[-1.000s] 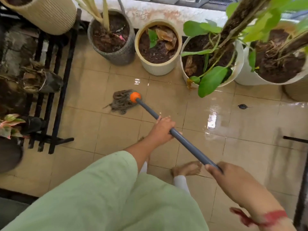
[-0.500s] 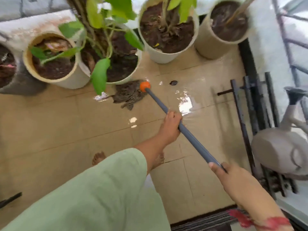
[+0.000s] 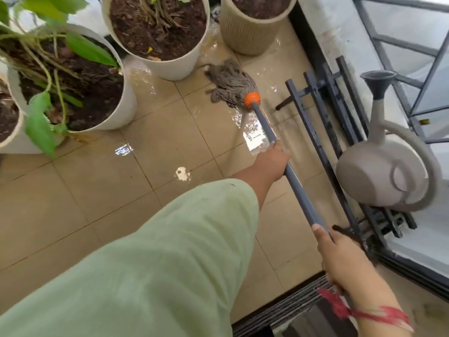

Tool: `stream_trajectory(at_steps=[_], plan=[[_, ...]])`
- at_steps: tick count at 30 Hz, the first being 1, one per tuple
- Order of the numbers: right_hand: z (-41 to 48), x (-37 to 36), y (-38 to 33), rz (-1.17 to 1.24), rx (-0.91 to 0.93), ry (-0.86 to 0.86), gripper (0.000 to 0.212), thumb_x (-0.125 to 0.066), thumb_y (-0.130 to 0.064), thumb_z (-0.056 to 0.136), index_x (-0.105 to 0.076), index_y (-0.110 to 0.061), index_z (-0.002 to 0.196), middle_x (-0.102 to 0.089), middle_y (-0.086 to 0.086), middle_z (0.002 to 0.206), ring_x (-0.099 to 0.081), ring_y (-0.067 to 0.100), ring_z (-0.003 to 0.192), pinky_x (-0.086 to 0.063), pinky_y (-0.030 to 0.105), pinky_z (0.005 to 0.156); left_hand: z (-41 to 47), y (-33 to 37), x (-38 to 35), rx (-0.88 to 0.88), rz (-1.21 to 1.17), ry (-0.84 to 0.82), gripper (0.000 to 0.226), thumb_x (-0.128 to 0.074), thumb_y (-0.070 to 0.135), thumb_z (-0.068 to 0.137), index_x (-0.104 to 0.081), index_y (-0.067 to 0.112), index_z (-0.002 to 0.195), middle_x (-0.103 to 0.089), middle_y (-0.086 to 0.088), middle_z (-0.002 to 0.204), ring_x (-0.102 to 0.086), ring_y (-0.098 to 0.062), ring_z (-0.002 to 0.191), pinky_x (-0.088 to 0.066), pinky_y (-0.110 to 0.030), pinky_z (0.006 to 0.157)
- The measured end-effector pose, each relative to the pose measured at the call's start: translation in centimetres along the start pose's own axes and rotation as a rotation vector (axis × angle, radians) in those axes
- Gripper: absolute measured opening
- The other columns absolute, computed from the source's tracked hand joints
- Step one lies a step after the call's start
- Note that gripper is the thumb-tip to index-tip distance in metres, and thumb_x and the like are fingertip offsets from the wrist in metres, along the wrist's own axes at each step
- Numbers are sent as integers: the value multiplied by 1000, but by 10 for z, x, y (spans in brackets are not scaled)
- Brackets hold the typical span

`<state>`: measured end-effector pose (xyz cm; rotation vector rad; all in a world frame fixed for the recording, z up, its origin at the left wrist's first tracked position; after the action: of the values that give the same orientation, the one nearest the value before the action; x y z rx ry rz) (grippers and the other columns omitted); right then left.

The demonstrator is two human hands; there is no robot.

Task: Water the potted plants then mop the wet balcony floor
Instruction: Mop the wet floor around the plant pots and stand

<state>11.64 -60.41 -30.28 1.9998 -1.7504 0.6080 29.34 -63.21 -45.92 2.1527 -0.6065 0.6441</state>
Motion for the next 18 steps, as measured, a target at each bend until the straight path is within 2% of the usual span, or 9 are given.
stream_trajectory(at_steps=[2, 8, 11, 15, 18], plan=[[-11, -16, 21, 10, -57, -67, 49, -25, -53, 96, -51, -15, 81, -53, 7, 63, -50, 23, 55, -41, 29, 58, -14, 8, -23, -32, 54, -59, 41, -55, 11, 92, -41, 11, 131, -10, -22, 155, -12, -35, 145, -39, -45, 102], [-56, -85, 53, -9, -206, -174, 55, -22, -60, 93, -55, -16, 93, -52, 2, 68, -49, 16, 57, -35, 26, 50, -85, -11, -65, -81, 135, -163, 40, -57, 27, 92, -45, 12, 127, -19, -25, 150, -22, -39, 140, -32, -46, 106], [-76, -112, 38, -30, -157, -173, 58, -21, -60, 93, -57, -15, 100, -52, 0, 70, -49, 15, 59, -37, 27, 52, -117, -46, -67, -53, 115, -145, 39, -58, 26, 92, -46, 13, 126, -19, -25, 149, -26, -40, 139, -35, -46, 104], [-108, -144, -7, -124, -36, -165, 56, -20, -55, 97, -59, -15, 105, -59, 3, 83, -56, 20, 80, -41, 29, 70, -164, -106, -62, 4, 40, -132, 39, -58, 24, 91, -45, 12, 125, -19, -24, 149, -21, -39, 142, -40, -45, 101], [-141, -175, -47, -199, 45, -209, 51, -21, -50, 99, -58, -17, 106, -58, -1, 82, -54, 17, 79, -38, 28, 69, -215, -161, -59, 86, -57, -108, 37, -62, 24, 87, -48, 12, 119, -23, -23, 146, -21, -38, 142, -41, -43, 101]])
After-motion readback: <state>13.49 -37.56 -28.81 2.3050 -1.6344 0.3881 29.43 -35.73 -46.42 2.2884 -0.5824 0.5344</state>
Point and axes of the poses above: each hand's wrist, its own z-axis towards the middle knuckle, its own x-axis out of the back of the hand, y = z × x, the point moved 10 cm from there along z, towards the middle knuckle
